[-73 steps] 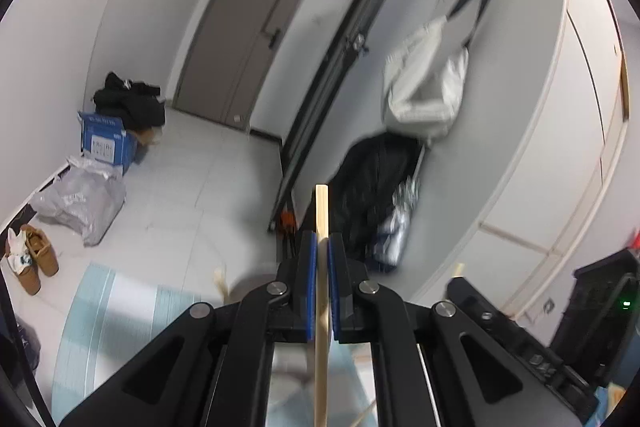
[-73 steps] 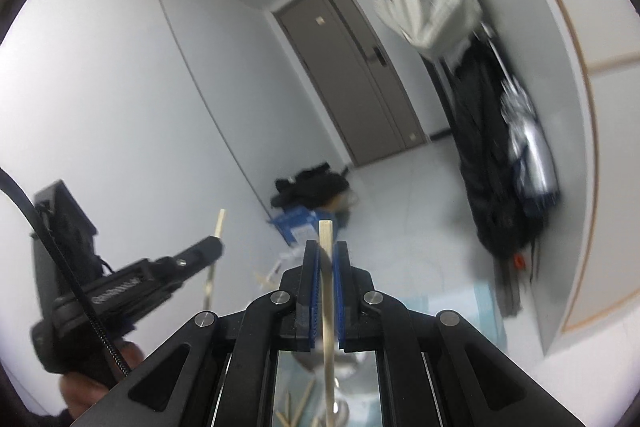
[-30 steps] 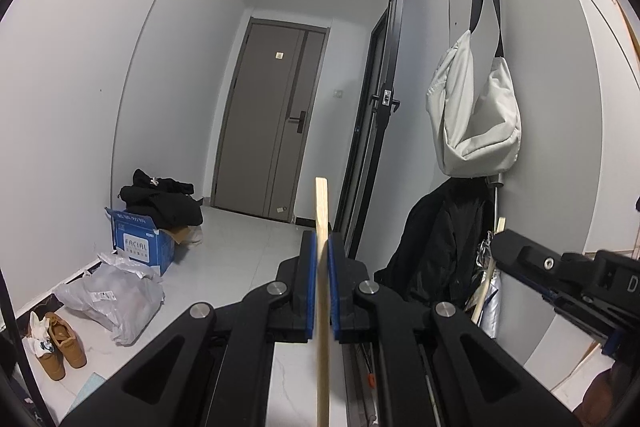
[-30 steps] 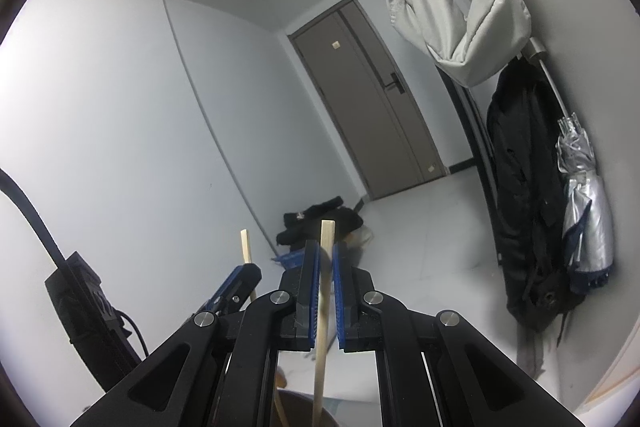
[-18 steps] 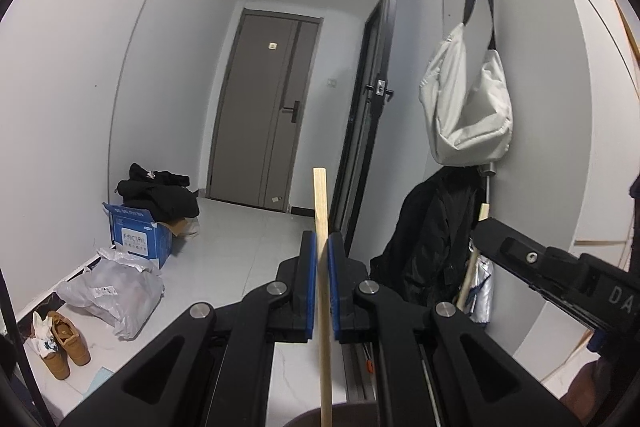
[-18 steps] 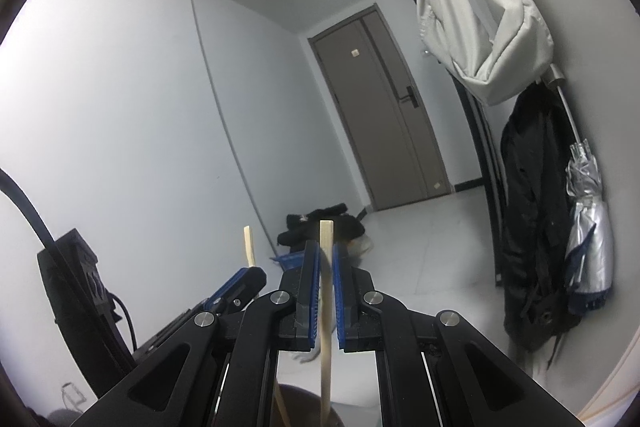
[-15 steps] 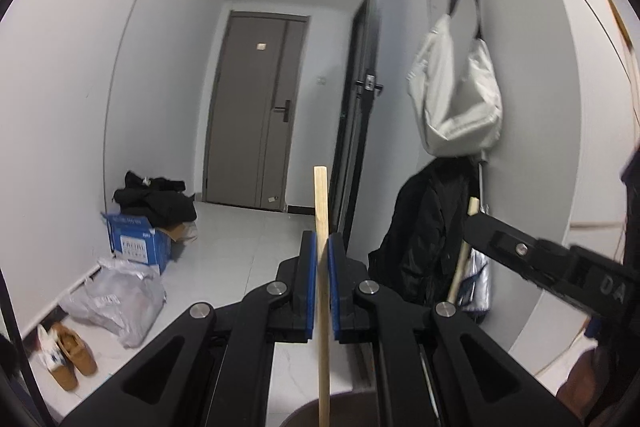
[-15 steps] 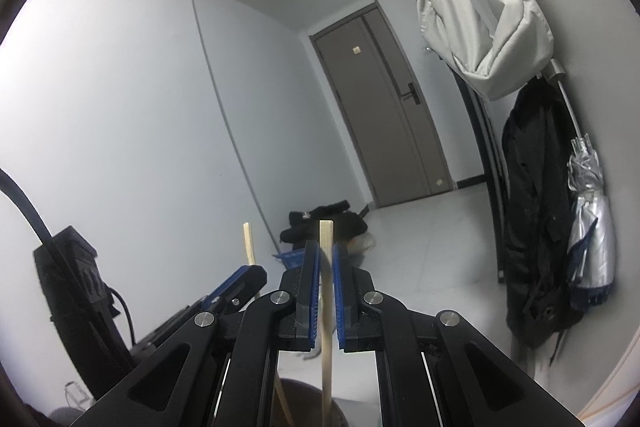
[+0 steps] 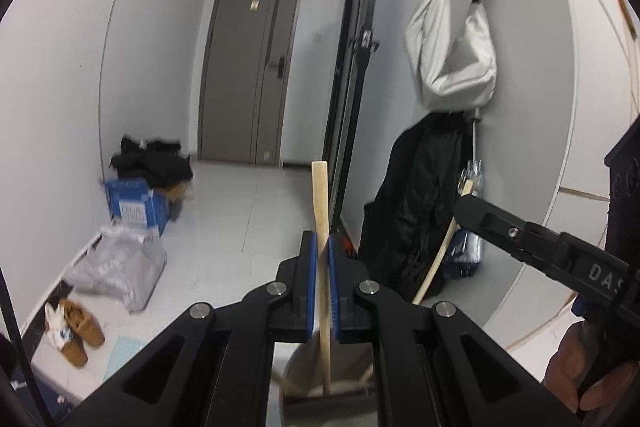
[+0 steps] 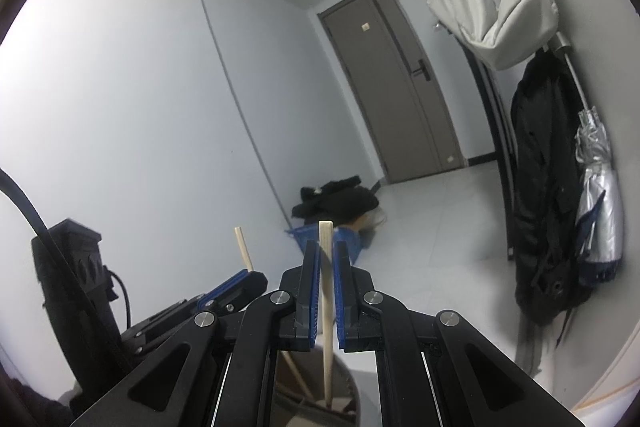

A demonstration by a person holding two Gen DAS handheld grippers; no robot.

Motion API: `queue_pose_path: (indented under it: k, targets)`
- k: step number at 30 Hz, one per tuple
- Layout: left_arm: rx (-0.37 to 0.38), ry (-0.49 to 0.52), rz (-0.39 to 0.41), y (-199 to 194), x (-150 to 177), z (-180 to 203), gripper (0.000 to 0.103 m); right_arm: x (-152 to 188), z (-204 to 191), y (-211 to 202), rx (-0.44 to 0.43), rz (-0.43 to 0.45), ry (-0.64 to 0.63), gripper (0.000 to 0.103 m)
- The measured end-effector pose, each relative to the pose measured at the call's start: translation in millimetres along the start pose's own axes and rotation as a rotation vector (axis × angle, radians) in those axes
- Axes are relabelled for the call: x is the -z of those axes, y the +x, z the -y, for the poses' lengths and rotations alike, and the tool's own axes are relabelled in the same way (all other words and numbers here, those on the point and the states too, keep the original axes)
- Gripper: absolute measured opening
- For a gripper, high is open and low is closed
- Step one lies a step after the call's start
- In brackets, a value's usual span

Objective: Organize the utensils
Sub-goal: 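Carry the chopsticks in both tools up over the white holder, then open both tools to drop the chopsticks into the holder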

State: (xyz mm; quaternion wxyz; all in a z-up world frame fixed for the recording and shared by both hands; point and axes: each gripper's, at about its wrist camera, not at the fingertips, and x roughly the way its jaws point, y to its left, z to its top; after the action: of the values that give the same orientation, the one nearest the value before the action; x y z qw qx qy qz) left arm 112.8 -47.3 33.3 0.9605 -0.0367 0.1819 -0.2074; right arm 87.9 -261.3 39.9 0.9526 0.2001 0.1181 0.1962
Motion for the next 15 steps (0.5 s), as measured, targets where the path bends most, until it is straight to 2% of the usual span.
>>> queue_pose_path:
  k: [8,15]
  targets:
    - [0.064,-0.063,-0.130,-3.1,3.3,-5.1,0.003,19.6,-6.7,6.4,-0.023,-0.093,-0.032,0.006]
    - [0.034,-0.068,-0.164,-20.7,-0.4,-5.3,0.004,28.9,-7.7,2.5,-0.051,-0.153,0.005,0.009]
